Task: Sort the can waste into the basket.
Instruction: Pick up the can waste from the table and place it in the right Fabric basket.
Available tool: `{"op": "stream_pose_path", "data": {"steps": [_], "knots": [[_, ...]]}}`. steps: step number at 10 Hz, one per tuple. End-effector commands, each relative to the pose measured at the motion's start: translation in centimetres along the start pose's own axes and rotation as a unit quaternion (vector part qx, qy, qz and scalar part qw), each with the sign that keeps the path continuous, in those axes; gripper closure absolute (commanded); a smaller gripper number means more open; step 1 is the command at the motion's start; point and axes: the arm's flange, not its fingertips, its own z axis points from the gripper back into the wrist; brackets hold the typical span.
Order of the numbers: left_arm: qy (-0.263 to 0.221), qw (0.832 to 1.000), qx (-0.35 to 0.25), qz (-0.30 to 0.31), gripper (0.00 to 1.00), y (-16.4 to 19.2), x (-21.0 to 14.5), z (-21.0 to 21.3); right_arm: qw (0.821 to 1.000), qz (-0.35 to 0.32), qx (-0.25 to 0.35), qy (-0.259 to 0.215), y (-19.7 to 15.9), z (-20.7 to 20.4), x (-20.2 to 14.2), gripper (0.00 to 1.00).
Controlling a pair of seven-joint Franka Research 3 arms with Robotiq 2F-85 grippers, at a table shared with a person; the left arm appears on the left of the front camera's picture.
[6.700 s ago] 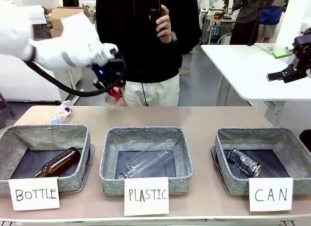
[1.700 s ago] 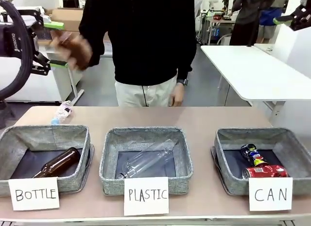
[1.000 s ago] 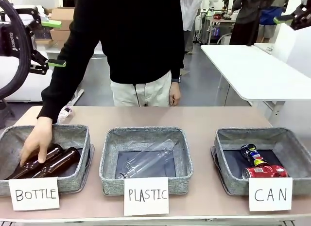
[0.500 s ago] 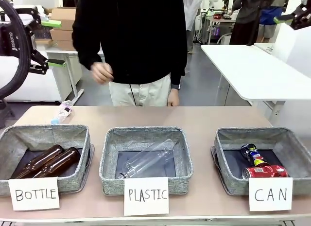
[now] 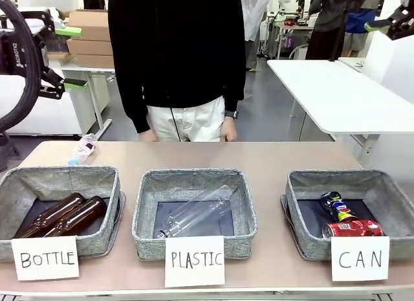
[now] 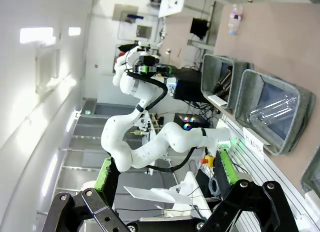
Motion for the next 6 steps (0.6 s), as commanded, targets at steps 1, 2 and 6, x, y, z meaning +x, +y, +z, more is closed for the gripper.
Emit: {"op": "stream_pose_path", "data": {"steps": [1, 2, 6], "knots": [[0.007, 1.000, 0.000, -0.004, 0.00, -0.01, -0.12, 0.33, 1.000, 0.010, -0.002, 0.003, -0.16, -0.05, -0.24, 0.00], [0.007, 1.000, 0.000, -0.004, 0.00, -0.01, -0.12, 0.33, 1.000, 0.010, -0.002, 0.003, -0.16, -0.05, -0.24, 0.00], [0.007, 1.000, 0.000, -0.004, 0.00, -0.01, -0.12, 0.33, 1.000, 0.010, -0.002, 0.003, -0.16, -0.05, -0.24, 0.00]]}}
